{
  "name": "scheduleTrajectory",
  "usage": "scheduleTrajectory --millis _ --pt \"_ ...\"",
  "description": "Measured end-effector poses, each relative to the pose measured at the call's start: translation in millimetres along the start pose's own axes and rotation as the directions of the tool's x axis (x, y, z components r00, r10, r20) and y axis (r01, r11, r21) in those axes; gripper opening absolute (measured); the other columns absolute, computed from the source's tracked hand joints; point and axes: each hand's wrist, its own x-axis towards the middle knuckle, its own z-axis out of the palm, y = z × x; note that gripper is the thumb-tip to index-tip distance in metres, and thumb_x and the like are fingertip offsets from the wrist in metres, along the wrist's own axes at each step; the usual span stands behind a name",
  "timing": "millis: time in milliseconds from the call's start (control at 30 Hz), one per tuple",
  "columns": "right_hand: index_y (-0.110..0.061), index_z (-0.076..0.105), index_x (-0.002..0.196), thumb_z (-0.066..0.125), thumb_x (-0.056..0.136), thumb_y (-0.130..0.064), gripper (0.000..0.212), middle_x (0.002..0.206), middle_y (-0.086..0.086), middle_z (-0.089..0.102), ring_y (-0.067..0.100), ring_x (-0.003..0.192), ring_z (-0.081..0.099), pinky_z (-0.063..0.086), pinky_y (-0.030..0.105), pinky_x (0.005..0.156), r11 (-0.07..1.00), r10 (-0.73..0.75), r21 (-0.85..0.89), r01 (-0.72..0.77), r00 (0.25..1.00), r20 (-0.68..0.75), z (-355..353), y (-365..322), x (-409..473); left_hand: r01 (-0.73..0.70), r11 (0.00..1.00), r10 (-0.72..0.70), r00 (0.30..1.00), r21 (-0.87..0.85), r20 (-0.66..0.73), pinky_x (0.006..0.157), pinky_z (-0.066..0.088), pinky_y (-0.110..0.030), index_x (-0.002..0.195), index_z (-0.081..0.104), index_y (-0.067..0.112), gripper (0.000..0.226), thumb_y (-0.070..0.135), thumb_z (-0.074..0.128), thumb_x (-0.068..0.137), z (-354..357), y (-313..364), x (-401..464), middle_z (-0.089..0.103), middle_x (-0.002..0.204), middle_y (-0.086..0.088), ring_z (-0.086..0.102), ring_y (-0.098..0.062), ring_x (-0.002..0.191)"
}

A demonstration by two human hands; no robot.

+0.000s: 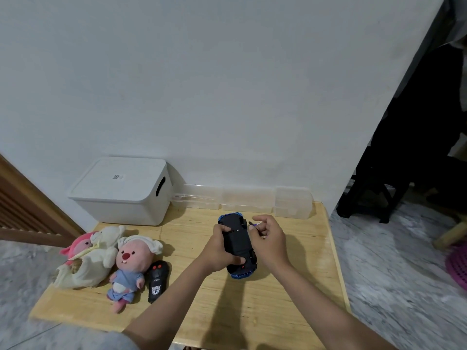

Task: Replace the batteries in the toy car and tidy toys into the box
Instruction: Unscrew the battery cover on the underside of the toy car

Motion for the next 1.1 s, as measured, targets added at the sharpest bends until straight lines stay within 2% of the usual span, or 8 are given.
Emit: scheduleTrajectory --millis 100,233,333,433,567,733,900,1100 --pt "-0.017 0.066 0.081 0.063 0.085 -0.003 0.015 0.078 -0.004 0.067 0.010 0.074 0.062 0.046 0.008 0.064 0.995 0.015 0.100 -0.011 0.999 -0.039 -3.4 -3.1 1.9 -0.006 1.000 0.006 1.000 -0.015 -0.001 0.061 0.046 -0.013 0.117 0.030 0.011 0.068 -0.002 0.077 0.070 1.3 2.1 -2.2 0.045 0.102 0.007 0.050 -0.001 0.085" --pt "-0.012 0.070 0.086 0.063 0.086 -0.001 0.012 0.081 0.006 0.069 0.021 0.077 0.067 0.059 0.035 0.072 0.954 0.110 0.283 -0.100 0.994 -0.019 -9.5 -4.3 3.0 -0.001 0.997 -0.001 1.000 -0.072 -0.025 0.063 0.049 -0.017 0.116 0.031 0.012 0.064 -0.003 0.075 0.072 2.7 4.8 -3.9 0.047 0.103 0.005 0.053 -0.009 0.087" --pt "-0.006 0.069 0.091 0.063 0.088 -0.005 0.007 0.075 0.007 0.065 0.019 0.070 0.066 0.060 0.031 0.067 0.913 0.160 0.379 -0.151 0.987 0.007 -11.7 -8.1 2.5 0.017 0.991 -0.023 0.999 -0.130 -0.048 0.073 0.054 -0.031 0.117 0.033 0.013 0.065 -0.003 0.076 0.070 5.9 6.6 -5.2 0.047 0.103 0.005 0.056 -0.021 0.094" --pt "-0.006 0.066 0.085 0.064 0.089 -0.010 0.007 0.080 0.008 0.068 0.015 0.074 0.070 0.060 0.029 0.062 0.857 0.220 0.472 -0.208 0.975 0.031 -10.5 -12.0 1.2 0.028 0.985 -0.038 0.998 -0.173 -0.051 0.073 0.055 -0.032 0.116 0.034 0.014 0.065 -0.002 0.077 0.070 9.7 10.3 -8.0 0.047 0.101 0.005 0.057 -0.024 0.097" --pt "-0.003 0.062 0.081 0.061 0.090 -0.009 0.011 0.089 0.012 0.073 0.018 0.074 0.073 0.059 0.028 0.061 0.871 0.230 0.445 -0.207 0.973 0.002 -6.2 -10.3 -1.6 0.036 0.980 -0.046 0.998 -0.196 -0.042 0.079 0.056 -0.037 0.117 0.035 0.015 0.066 -0.002 0.078 0.069 14.6 13.7 -11.1 0.048 0.103 0.002 0.058 -0.027 0.102" --pt "-0.019 0.063 0.085 0.061 0.091 -0.010 0.010 0.085 0.006 0.074 0.014 0.074 0.072 0.057 0.036 0.073 0.947 0.084 0.321 -0.029 0.984 -0.158 -5.1 0.6 -5.0 0.021 0.978 -0.034 0.998 -0.206 -0.058 0.079 0.056 -0.037 0.116 0.036 0.015 0.065 -0.002 0.077 0.070 18.2 20.3 -17.1 0.047 0.100 0.003 0.056 -0.024 0.097" --pt "-0.022 0.060 0.087 0.057 0.092 -0.009 0.015 0.087 0.003 0.074 0.016 0.082 0.072 0.056 0.043 0.081 0.953 0.012 0.298 0.054 0.976 -0.216 -6.4 6.0 -7.0 -0.025 0.969 0.005 0.997 -0.244 -0.081 0.069 0.055 -0.029 0.115 0.036 0.015 0.058 -0.001 0.074 0.074 20.9 29.9 -20.8 0.047 0.098 0.005 0.056 -0.020 0.090" --pt "-0.023 0.057 0.086 0.054 0.093 -0.007 0.018 0.086 0.002 0.071 0.015 0.082 0.071 0.056 0.037 0.078 0.960 -0.089 0.235 0.153 0.961 -0.262 -8.4 4.8 -7.7 -0.069 0.968 0.039 0.991 -0.241 -0.126 0.071 0.054 -0.032 0.115 0.038 0.016 0.050 0.002 0.070 0.079 23.1 34.4 -20.3 0.047 0.099 0.006 0.055 -0.023 0.095"
